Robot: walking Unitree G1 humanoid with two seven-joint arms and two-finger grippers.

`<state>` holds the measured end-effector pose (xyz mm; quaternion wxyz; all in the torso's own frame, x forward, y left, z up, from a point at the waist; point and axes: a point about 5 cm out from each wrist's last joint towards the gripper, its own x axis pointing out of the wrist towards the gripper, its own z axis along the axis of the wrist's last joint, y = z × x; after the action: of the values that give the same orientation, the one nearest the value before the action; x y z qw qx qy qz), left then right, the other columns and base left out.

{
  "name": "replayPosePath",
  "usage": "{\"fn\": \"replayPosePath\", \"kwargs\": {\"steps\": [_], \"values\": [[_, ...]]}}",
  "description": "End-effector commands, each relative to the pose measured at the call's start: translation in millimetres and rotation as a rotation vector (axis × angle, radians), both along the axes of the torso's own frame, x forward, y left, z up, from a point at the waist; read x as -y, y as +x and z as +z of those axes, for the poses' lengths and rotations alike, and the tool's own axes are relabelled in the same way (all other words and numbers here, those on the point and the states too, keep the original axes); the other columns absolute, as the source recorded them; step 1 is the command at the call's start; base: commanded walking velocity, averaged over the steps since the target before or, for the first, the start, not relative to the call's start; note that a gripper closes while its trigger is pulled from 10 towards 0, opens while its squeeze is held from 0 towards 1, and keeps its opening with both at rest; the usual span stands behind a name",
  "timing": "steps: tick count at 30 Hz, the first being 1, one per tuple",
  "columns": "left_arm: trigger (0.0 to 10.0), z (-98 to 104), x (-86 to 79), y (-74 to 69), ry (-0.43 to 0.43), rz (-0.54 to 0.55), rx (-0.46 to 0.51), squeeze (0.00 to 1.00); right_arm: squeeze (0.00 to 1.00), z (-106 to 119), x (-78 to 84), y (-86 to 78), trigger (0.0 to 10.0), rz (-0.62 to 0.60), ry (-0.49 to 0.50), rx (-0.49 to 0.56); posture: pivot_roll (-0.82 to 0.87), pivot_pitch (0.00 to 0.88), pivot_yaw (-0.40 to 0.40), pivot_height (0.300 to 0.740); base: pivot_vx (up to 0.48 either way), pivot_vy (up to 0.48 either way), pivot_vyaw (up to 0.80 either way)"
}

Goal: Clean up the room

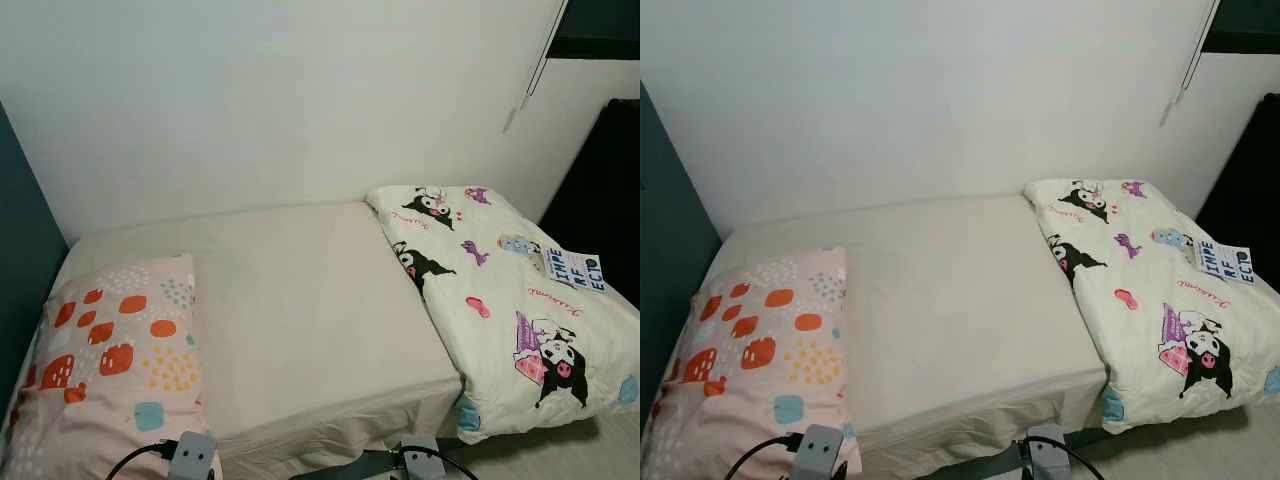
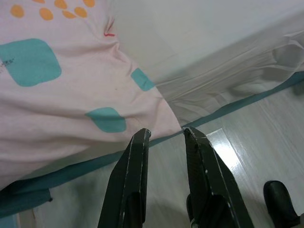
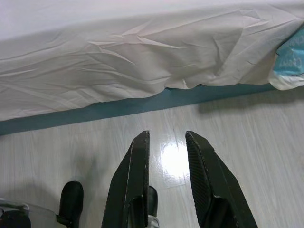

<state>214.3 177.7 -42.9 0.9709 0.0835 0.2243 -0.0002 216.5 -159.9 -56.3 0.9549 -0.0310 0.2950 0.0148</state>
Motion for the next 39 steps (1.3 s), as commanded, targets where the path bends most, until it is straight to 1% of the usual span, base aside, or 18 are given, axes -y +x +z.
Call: {"fn": "replayPosePath", "kwargs": {"steps": [1,7,12,21,24,26,30,39], "values": [[10.0,-4.0,-6.3,-6.0,0.017,0.009,-0.031,0.0,0.0,-3.9,1.6,-4.8,10.0,0.001,-0.015,-0.031,0.04,0.1,-0.053,0.74,0.0,0.0,0.0],[10.0,-5.1,-8.1,-7.6,0.018,0.003,-0.041,0.0,0.0,-4.7,1.4,-5.7,10.0,-0.005,-0.017,-0.036,0.04,0.099,-0.045,0.74,0.0,0.0,0.0],[10.0,-7.0,-8.0,-10.7,0.016,-0.004,-0.051,0.0,0.0,-9.3,5.5,-13.6,10.0,-0.019,0.001,-0.066,0.04,0.097,-0.054,0.74,0.0,0.0,0.0],[10.0,-9.5,-6.0,-13.5,0.003,0.002,-0.064,0.0,0.0,-8.0,7.3,-11.2,10.0,-0.019,0.01,-0.064,0.03,0.093,-0.062,0.74,0.0,0.0,0.0],[10.0,-10.4,-5.4,-14.8,0.001,0.001,-0.069,0.0,0.0,-7.0,7.5,-10.1,10.0,0.015,0.004,-0.06,0.03,0.091,-0.058,0.74,0.0,0.0,0.0],[10.0,-10.7,-5.4,-15.3,0.002,-0.001,-0.07,0.0,0.0,-6.9,7.3,-10.2,10.0,0.017,0.0,-0.058,0.04,0.091,-0.057,0.74,0.0,0.0,0.0],[10.0,-11.1,-5.5,-16.5,0.003,-0.003,-0.071,0.0,0.0,-8.2,7.7,-11.5,10.0,-0.026,0.008,-0.067,0.04,0.093,-0.056,0.74,0.0,0.0,0.0],[10.0,-12.5,-3.5,-19.0,-0.002,-0.006,-0.076,0.0,0.0,-9.4,6.9,-13.8,10.0,-0.007,-0.005,-0.072,0.03,0.082,-0.057,0.74,0.0,0.0,0.0]]}}
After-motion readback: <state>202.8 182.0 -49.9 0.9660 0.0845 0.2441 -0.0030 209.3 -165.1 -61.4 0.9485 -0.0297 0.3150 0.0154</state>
